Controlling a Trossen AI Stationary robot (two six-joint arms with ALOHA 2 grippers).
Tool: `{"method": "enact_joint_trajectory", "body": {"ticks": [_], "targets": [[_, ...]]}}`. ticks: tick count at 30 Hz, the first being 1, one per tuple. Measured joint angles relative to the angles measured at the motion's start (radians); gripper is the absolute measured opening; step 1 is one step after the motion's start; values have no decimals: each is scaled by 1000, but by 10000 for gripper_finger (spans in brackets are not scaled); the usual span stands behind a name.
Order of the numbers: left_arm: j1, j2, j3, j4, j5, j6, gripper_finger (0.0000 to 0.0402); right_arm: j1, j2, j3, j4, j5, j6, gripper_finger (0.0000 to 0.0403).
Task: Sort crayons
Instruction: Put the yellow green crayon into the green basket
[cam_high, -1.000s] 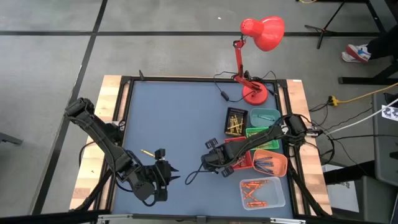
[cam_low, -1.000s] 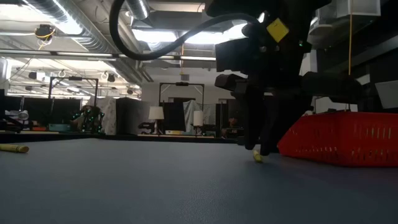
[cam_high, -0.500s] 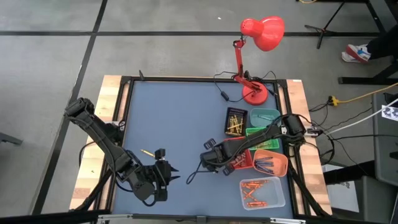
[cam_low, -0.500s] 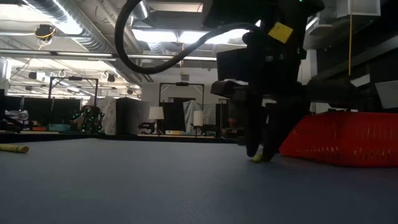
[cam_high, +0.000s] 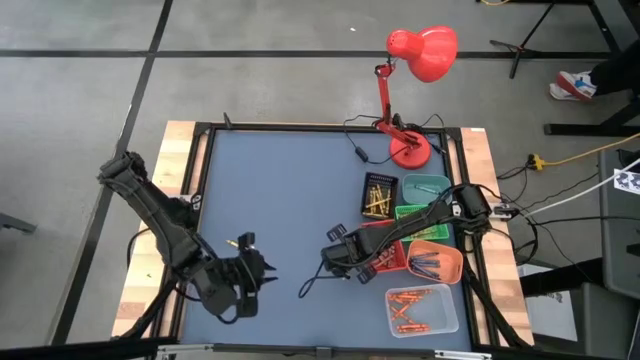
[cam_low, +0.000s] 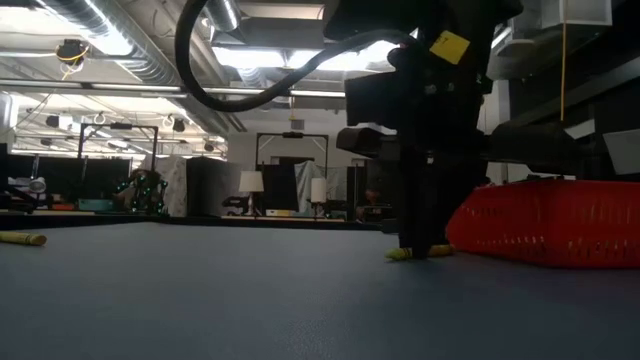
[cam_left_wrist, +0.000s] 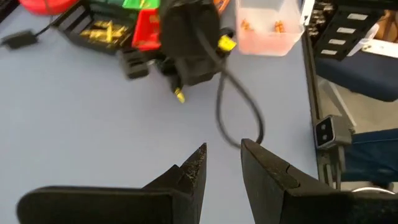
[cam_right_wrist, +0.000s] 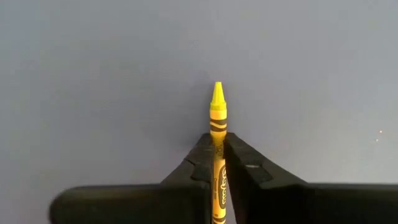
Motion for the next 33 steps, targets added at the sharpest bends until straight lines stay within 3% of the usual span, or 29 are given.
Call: {"method": "enact_joint_trajectory", "body": {"ticks": [12, 20, 33], "targets": [[14, -144, 0, -380, -13, -249, 85, 0, -5, 7, 3, -27, 70, 7], [41, -145, -14, -549, 12, -320, 85, 1, -5, 129, -38, -110, 106, 13], [102, -144, -261, -537, 154, -380, 85, 1, -8, 414, -416, -157, 192, 14]]}}
